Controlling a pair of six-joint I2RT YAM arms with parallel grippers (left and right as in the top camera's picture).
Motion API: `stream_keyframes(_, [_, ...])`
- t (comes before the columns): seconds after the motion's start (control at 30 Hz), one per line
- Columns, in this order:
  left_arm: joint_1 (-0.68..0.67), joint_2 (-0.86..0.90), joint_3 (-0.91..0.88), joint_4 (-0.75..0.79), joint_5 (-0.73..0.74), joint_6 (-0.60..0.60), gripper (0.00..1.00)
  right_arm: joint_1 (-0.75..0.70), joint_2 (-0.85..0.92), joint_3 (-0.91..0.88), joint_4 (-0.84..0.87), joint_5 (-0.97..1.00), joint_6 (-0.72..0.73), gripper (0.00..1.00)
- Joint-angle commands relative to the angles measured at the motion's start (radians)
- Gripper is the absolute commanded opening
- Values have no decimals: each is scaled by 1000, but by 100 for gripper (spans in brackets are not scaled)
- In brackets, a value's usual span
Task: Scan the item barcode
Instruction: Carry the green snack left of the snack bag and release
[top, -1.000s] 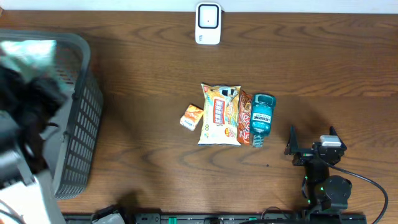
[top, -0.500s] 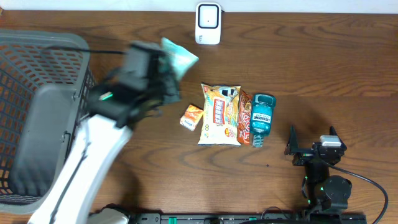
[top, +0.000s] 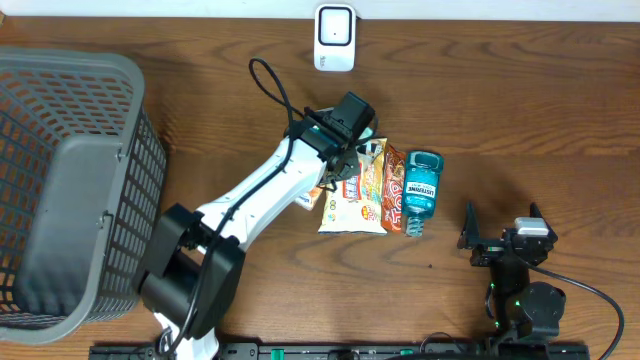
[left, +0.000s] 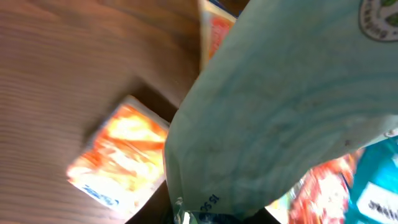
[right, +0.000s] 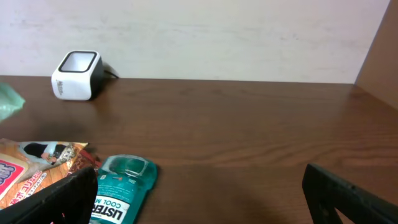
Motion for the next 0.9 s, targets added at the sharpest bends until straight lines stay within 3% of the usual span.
stream_keyframes(0.0, [35,-3,-1,3,-86,-89,19,-7,-2,-1,-5,1,-12,99])
stream_keyframes(0.07, [39,-2,-1,3,-73,-126,22,-7,-2,-1,-5,1,-12,99])
stream_keyframes(0.13, [35,-2,-1,2,-44,-134,38,-7,-2,-1,-5,1,-12,99])
stream_keyframes(0.23, [11,-2,-1,-38,-33,-211,79,-7,-2,-1,-5,1,-12,99])
stream_keyframes(0.3, [-2,-2,-1,-71,-58,-235,94,-7,-2,-1,-4,1,-12,99])
stream_keyframes(0.43, [11,-27,3,-130,-68,-229,100,-7,-2,-1,-5,1,-12,99])
stream_keyframes(0.5, [35,-66,18,-142,-74,-153,100,-7,-2,-1,-5,1,-12,99])
stream_keyframes(0.7, [126,-298,122,-114,-206,212,100,-7,-2,-1,-5,1,-12,99])
stream_keyframes(0.87, [202,-504,190,62,-318,597,99,-7,-2,-1,-5,1,-12,99])
